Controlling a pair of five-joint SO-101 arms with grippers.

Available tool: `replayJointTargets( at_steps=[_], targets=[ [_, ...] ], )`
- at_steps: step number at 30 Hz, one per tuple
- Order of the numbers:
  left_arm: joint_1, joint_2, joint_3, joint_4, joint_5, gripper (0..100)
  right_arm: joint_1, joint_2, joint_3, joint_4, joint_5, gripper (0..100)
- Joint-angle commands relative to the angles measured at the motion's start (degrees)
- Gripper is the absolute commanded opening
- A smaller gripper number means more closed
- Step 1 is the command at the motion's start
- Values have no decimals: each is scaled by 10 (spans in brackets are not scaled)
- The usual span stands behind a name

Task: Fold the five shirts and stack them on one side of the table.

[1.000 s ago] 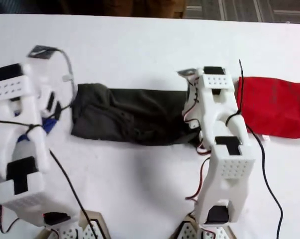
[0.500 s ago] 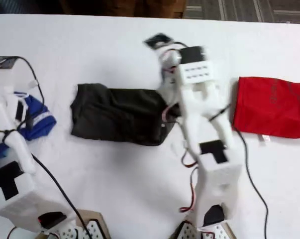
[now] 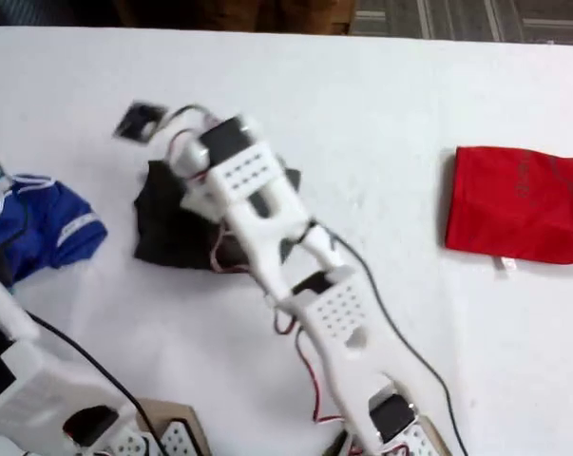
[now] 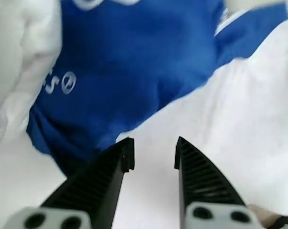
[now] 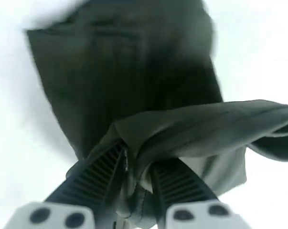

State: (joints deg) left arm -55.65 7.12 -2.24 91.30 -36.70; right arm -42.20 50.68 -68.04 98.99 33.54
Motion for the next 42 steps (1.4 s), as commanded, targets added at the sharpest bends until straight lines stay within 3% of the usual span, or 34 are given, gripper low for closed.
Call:
replayJointTargets(
  at_steps=[1, 18, 26, 33, 37, 42],
  targets=[
    [-25, -29, -13, 5, -11, 167, -36, 10, -45, 0, 18, 18],
    [-38, -29, 9, 3, -11, 167, -70, 73, -58, -78, 54, 25],
    [-39, -33, 31, 0, -11, 167, -73, 52, -58, -48, 55, 248],
    [-35, -33, 31, 0, -11, 167, -65, -47, -59, -11, 54, 262],
    [-33, -33, 31, 4, -11, 167, -28, -118, -57, 22, 49, 262],
    [10, -33, 31, 5, -7, 166, 74, -177, -49, 24, 14, 262]
  ],
)
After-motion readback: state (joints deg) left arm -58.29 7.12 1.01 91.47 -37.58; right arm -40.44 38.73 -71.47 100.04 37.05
